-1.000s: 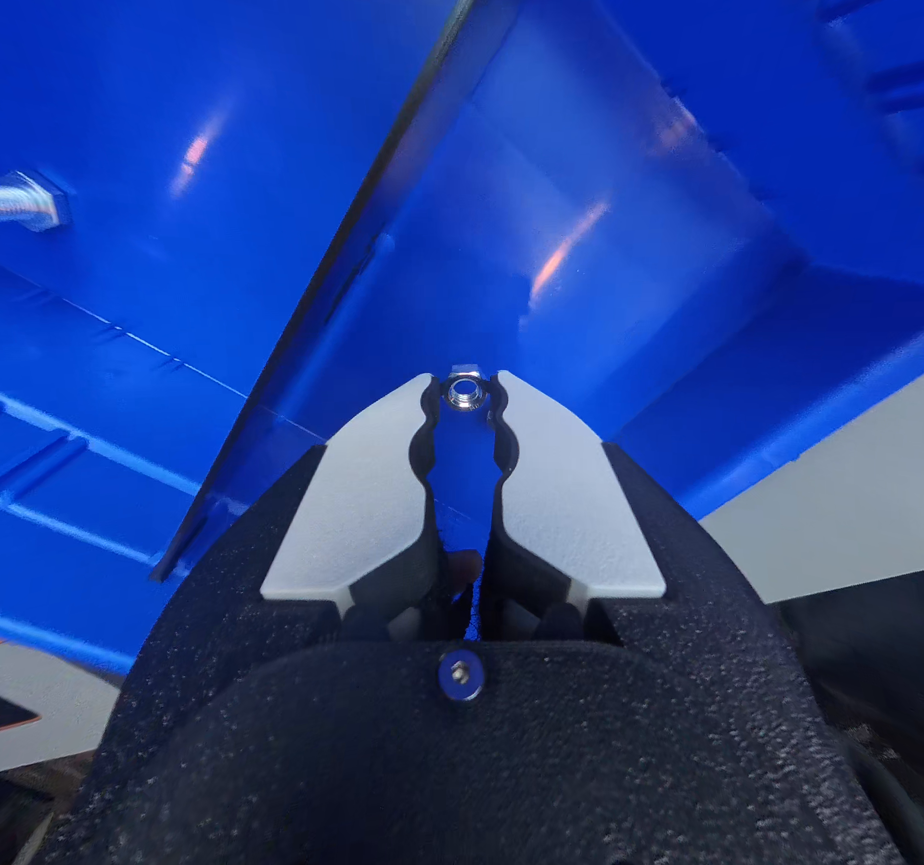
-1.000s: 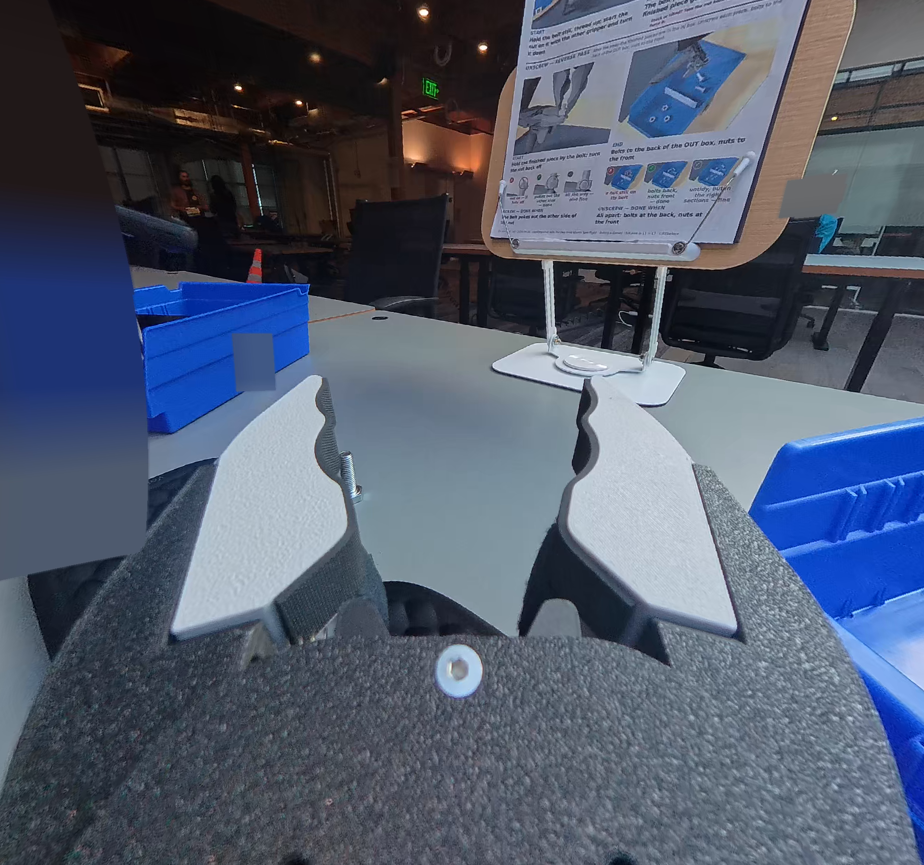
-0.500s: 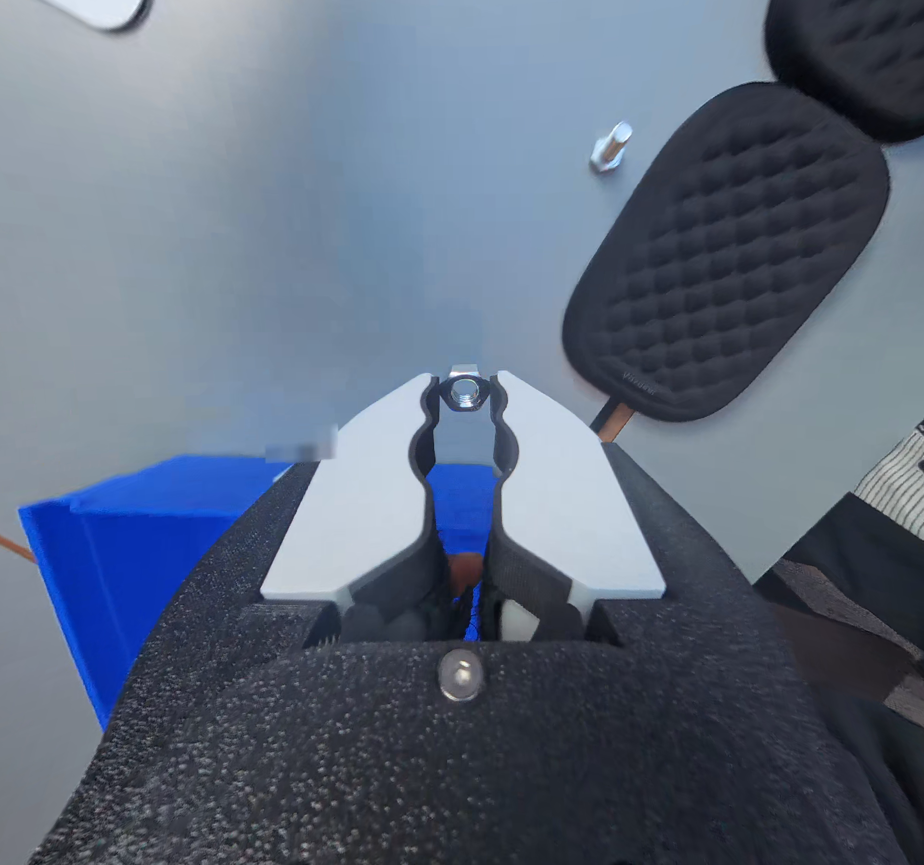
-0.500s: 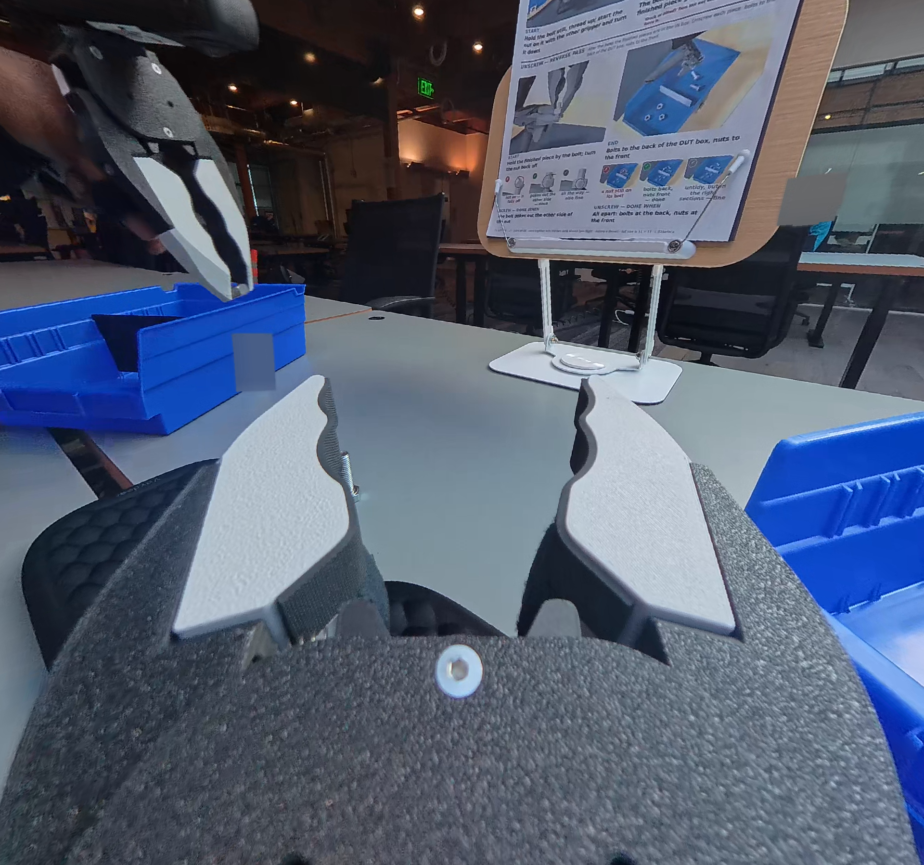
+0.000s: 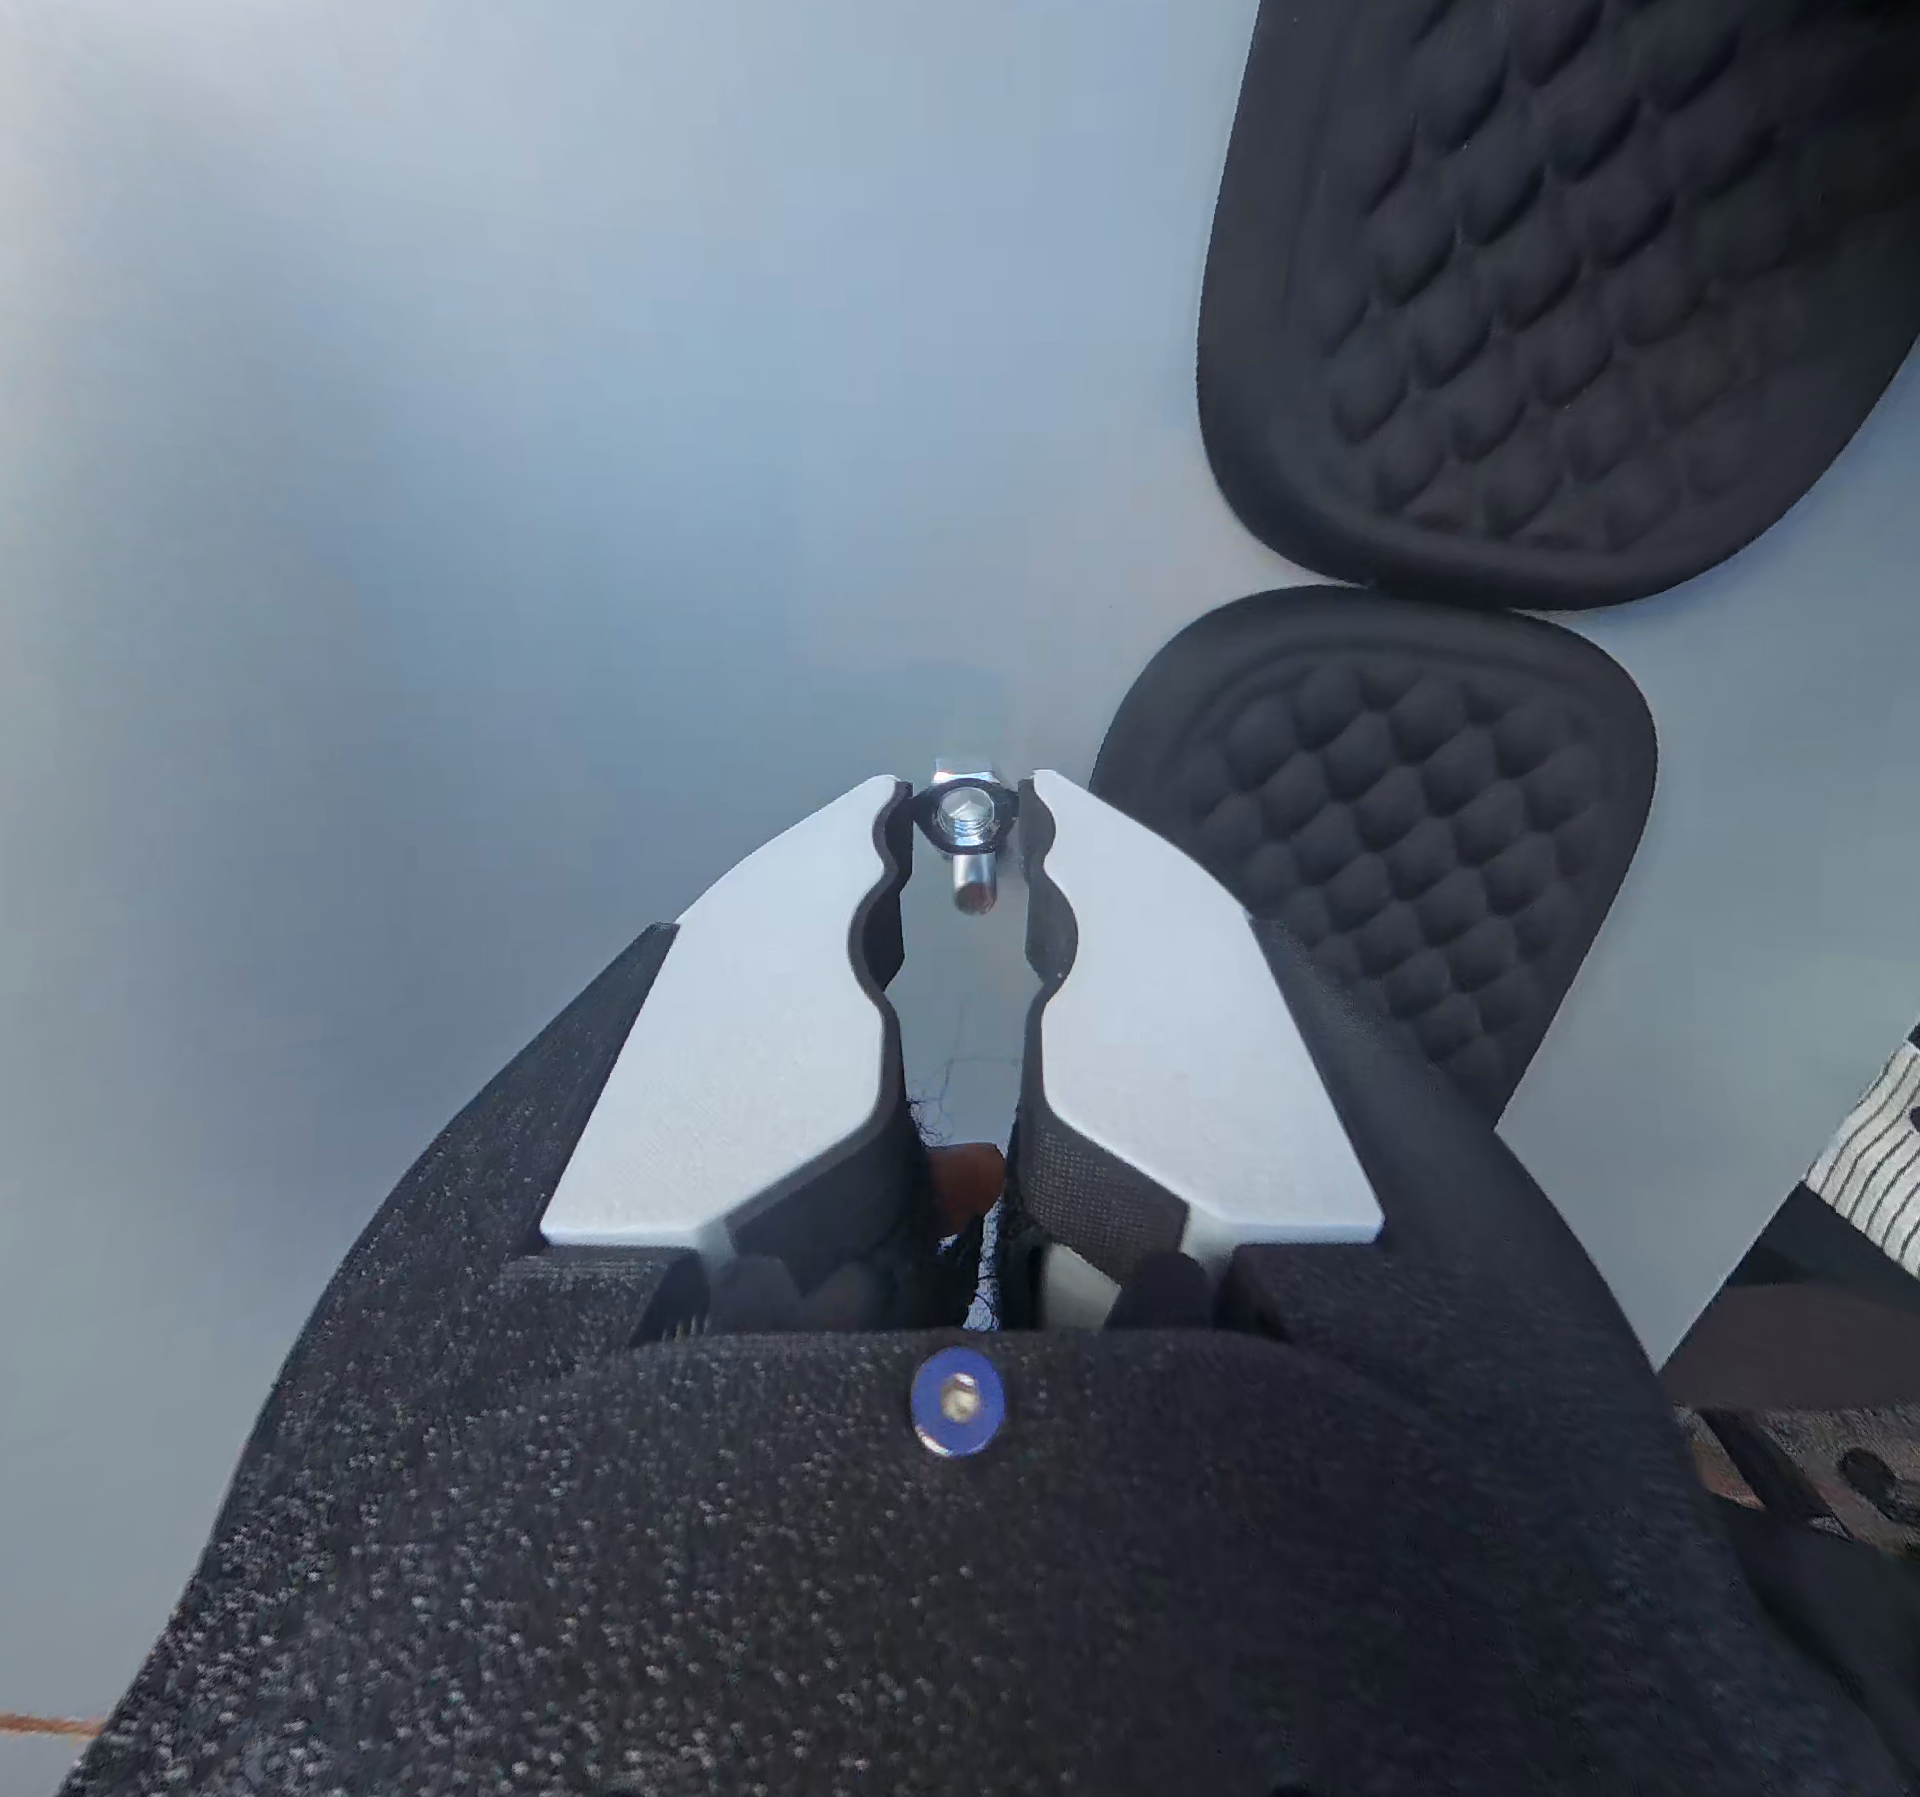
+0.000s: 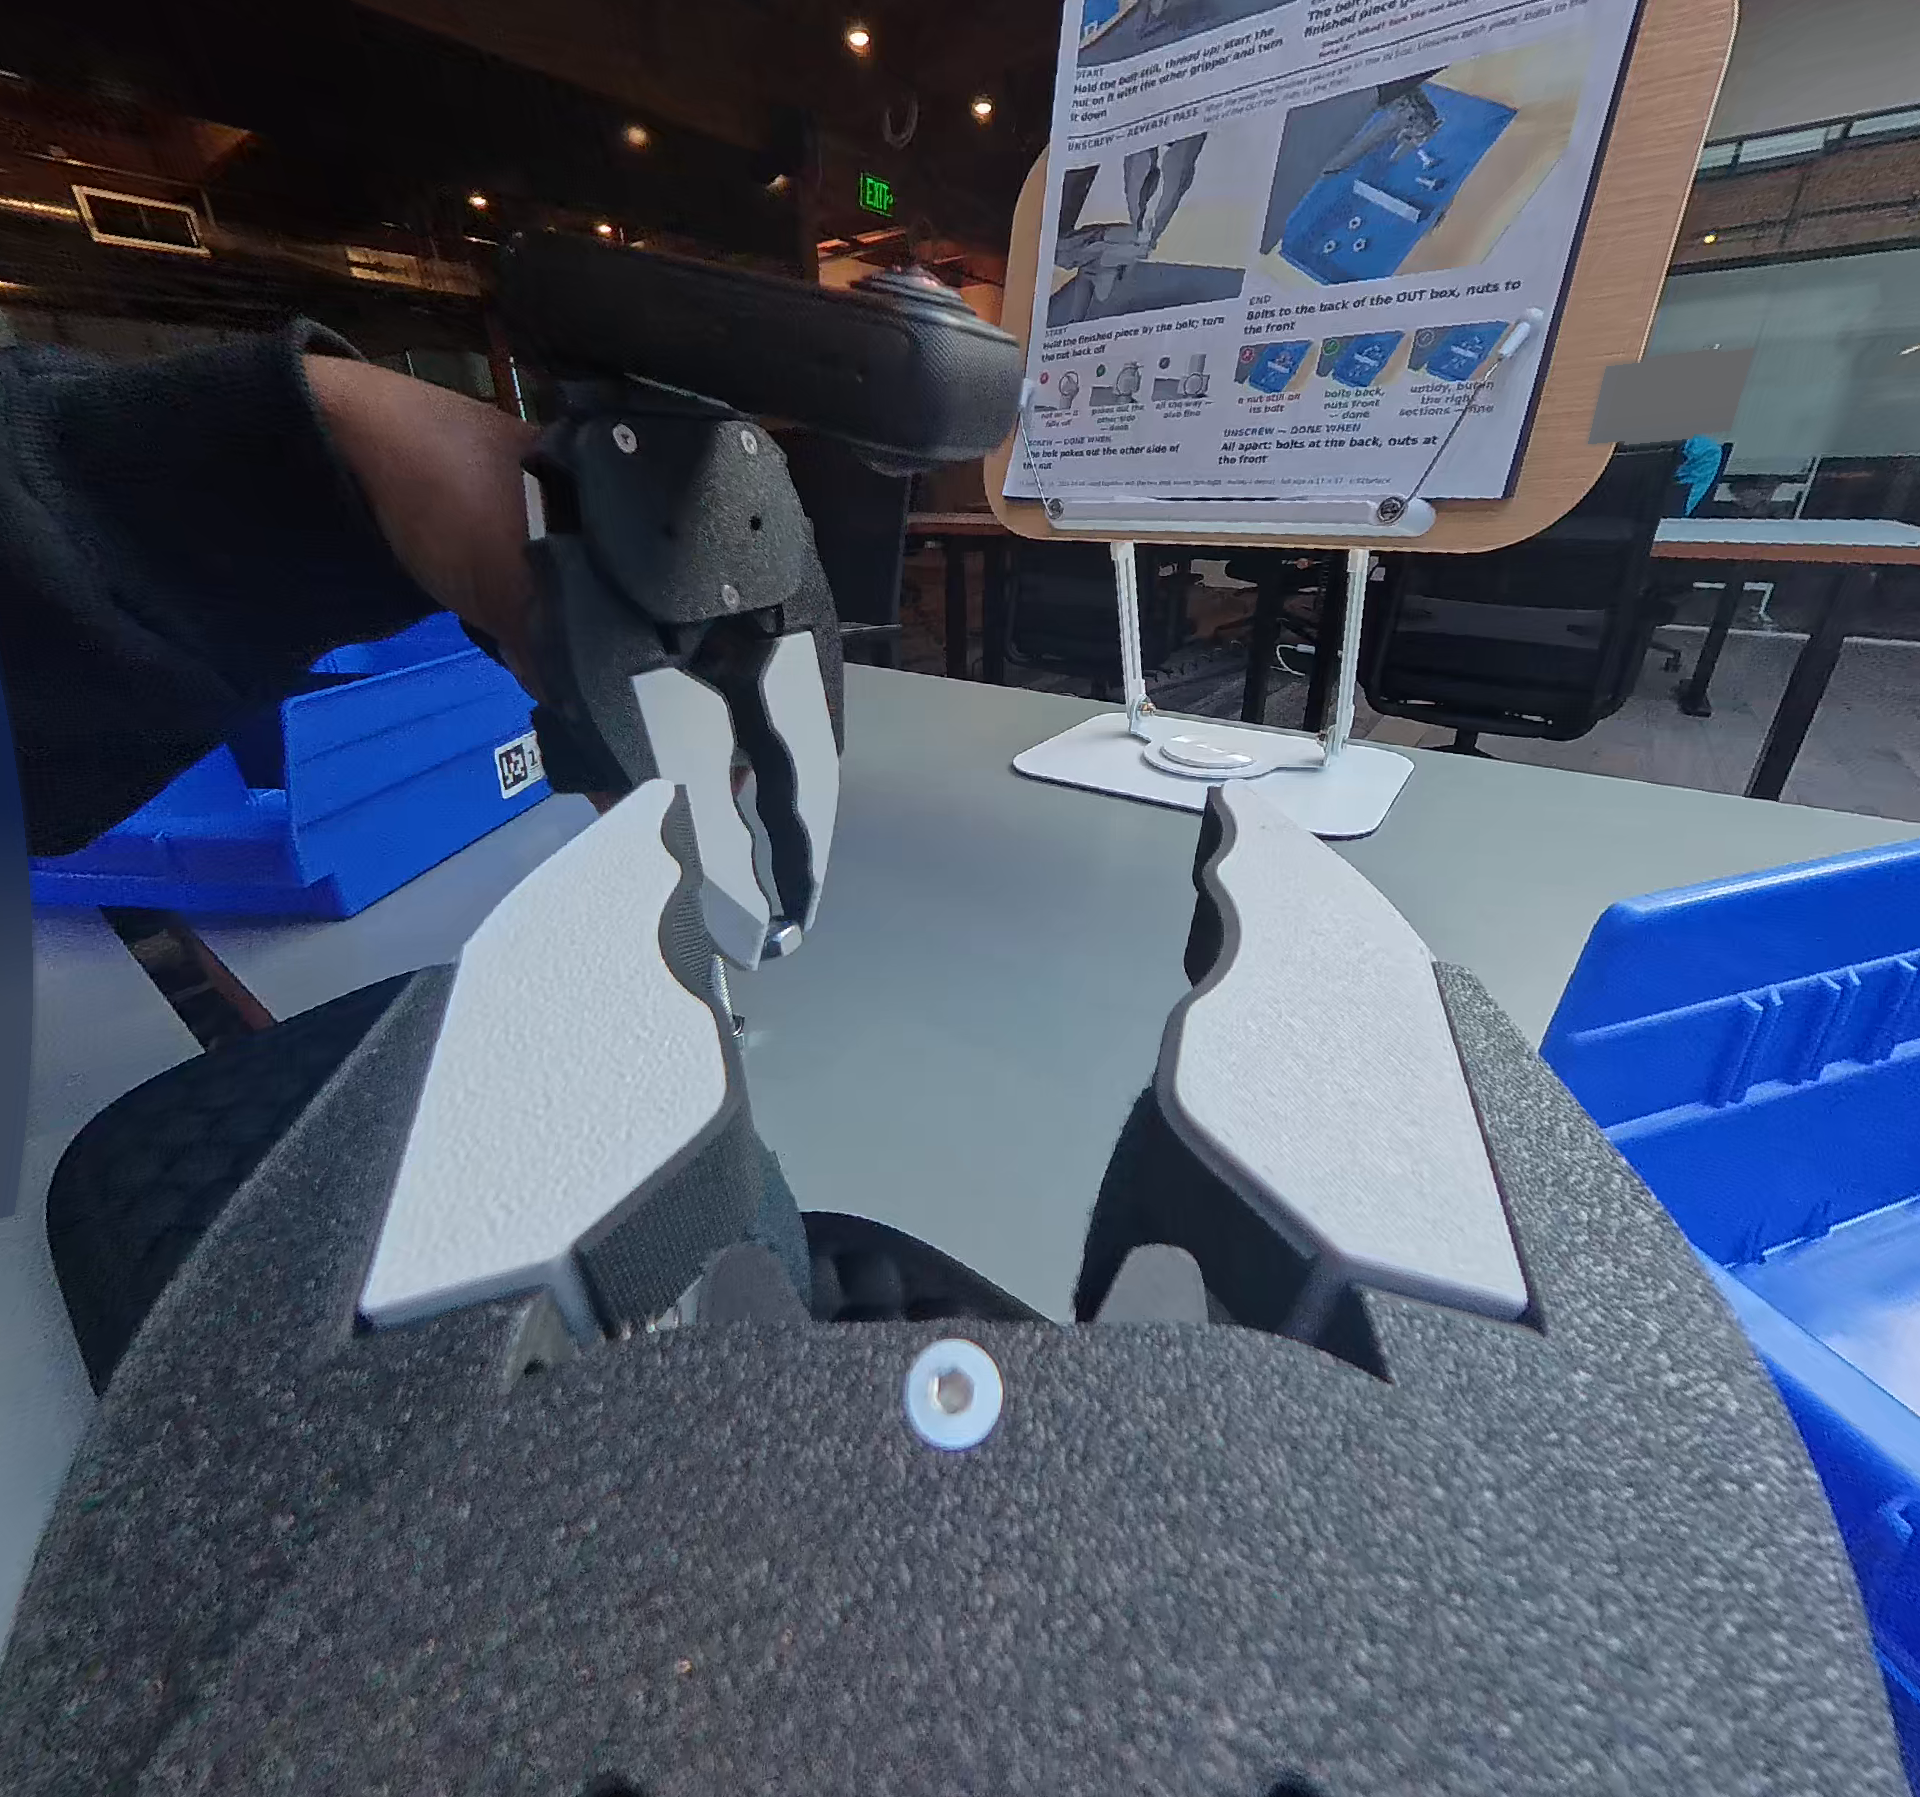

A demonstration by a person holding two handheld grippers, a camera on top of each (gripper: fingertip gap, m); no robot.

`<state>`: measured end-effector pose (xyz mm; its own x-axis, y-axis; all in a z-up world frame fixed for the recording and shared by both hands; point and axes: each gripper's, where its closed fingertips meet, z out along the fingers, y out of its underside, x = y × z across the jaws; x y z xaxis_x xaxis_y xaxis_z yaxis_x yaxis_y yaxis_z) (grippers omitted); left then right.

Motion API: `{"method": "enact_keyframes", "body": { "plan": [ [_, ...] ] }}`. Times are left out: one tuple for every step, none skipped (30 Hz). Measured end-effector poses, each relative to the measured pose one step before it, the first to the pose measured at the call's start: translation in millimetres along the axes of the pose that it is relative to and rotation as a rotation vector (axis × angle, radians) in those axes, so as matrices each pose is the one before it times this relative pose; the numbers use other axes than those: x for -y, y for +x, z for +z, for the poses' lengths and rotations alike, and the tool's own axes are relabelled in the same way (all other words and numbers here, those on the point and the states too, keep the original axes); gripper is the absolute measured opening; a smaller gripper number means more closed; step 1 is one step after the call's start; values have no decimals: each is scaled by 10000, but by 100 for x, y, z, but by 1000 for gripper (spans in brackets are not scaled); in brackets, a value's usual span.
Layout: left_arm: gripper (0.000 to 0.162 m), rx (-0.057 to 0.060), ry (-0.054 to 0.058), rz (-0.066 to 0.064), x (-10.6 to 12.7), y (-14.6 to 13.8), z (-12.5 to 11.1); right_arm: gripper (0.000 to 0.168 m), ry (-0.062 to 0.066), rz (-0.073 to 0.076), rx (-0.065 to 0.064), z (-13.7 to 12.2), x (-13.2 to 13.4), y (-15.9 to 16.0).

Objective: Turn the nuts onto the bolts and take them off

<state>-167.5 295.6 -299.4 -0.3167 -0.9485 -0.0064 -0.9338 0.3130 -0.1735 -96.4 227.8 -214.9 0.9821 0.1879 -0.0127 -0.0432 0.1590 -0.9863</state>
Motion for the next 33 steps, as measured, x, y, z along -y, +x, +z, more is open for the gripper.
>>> {"method": "enact_keyframes", "body": {
  "plan": [
    [19,-98,-85,62,225,143,515,91,5,4,1,-7,18,3],
    [19,-57,-111,54,142,85,495,91,3,5,3,2,4,-7],
    [19,12,-128,32,80,-8,473,91,1,-1,2,1,1,-2],
    [19,26,-133,34,41,-25,450,91,-4,-6,6,-1,-6,-13],
    [19,-32,-111,45,34,83,407,91,-2,-8,7,4,6,-23],
    [19,-46,-82,34,54,115,373,91,-3,-7,4,-1,-5,-10],
    [19,-20,-83,35,43,87,330,91,-7,-3,4,8,-1,-11],
    [19,-10,-108,43,-20,57,307,91,-2,1,4,-1,-3,-6],
    [19,8,-99,19,-28,9,269,91,2,2,1,1,3,-3],
    [19,15,-79,3,-17,-22,211,91,1,1,2,-1,1,6],
    [19,18,-60,16,-22,-20,162,91,0,-1,2,2,-1,-12],
    [19,-8,-40,13,-13,14,114,91,2,0,0,1,2,1],
    [19,-33,6,0,51,56,87,91,1,-2,1,1,1,0],
    [19,-49,3,-7,25,79,74,91,-2,-3,0,-1,-13,-8],
    [19,-41,-33,13,-30,90,68,91,0,-3,1,0,0,1],
    [19,-10,-19,22,-17,56,48,91,0,-5,2,-8,1,-10],
    [19,-11,14,3,34,59,42,91,-4,-7,2,9,-8,-5],
    [19,-44,5,5,18,90,45,91,-3,-5,1,1,5,-7],
    [19,-9,-14,10,-13,53,41,91,-2,-2,0,-1,-12,-9],
    [19,29,-26,-2,-30,-20,42,91,1,0,-2,1,2,3],
    [19,-16,0,1,2,29,30,91,4,3,-2,-9,7,8],
    [19,-48,36,-12,47,71,15,91,6,6,-1,-9,0,5],
    [20,-17,56,-15,85,31,-10,91,8,5,-4,-6,13,10],
    [22,-2,72,-20,89,14,-59,91,1,5,-1,-3,-8,8],
    [26,-61,66,-30,72,94,-105,91,0,4,-1,-2,0,9],
    [28,-54,67,-37,34,88,-158,91,-2,2,-2,8,-4,3],
    [29,5,118,-36,65,10,-216,91,0,0,1,0,0,-1],
    [31,30,126,-44,3,-36,-301,91,5,0,0,-8,9,7],
    [34,65,170,-62,-35,-95,-425,91,8,3,-1,-17,4,6],
    [37,97,286,-109,26,-164,-566,91,6,2,3,4,8,-5],
    [39,112,466,-170,205,-192,-712,91,-2,1,0,-3,-2,9],
    [43,78,626,-193,384,-140,-816,91,-11,-2,1,14,-17,-6],
    [48,69,713,-197,464,-112,-869,91,-9,-9,5,5,-14,-7]
  ]
}}
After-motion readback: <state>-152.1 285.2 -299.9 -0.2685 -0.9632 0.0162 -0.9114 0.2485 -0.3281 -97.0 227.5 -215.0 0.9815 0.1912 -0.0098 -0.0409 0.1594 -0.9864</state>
